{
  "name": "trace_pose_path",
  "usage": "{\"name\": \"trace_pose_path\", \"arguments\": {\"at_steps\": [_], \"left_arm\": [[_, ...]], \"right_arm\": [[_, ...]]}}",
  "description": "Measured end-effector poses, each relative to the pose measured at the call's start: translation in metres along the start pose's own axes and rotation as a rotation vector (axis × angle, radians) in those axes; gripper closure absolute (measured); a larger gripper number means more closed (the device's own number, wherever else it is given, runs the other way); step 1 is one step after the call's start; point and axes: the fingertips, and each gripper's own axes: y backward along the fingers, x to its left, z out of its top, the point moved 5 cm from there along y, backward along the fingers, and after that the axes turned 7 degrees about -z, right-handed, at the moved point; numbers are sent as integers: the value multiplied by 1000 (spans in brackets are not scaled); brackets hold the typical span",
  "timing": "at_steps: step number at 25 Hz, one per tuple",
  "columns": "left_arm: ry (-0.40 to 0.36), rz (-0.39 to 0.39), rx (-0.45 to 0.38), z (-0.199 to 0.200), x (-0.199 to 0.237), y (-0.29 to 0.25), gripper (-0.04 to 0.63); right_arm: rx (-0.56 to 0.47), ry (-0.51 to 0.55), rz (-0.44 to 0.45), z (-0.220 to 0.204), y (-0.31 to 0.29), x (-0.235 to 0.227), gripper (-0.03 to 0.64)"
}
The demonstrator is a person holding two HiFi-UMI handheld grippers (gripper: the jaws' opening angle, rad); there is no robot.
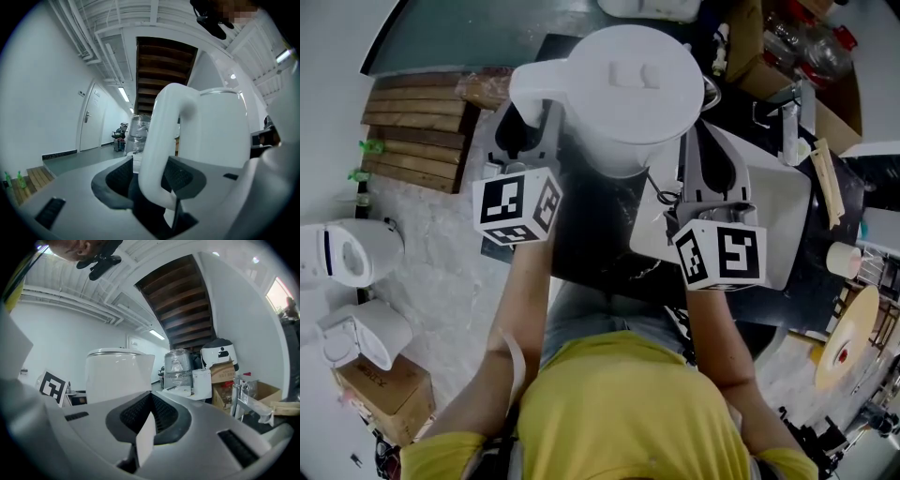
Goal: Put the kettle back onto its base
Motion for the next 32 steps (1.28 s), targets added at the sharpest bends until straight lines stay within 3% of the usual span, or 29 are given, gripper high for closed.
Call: {"name": "trace_pose_path", "arguments": {"at_steps": [14, 32], "left_arm": [[0, -2, 4, 20, -23, 46, 402], [4, -132, -5, 53, -93, 109, 403]], "right_arm": [[-32, 17, 21, 18, 35, 13, 601], [-79, 59, 57, 39, 80, 30, 601]]}}
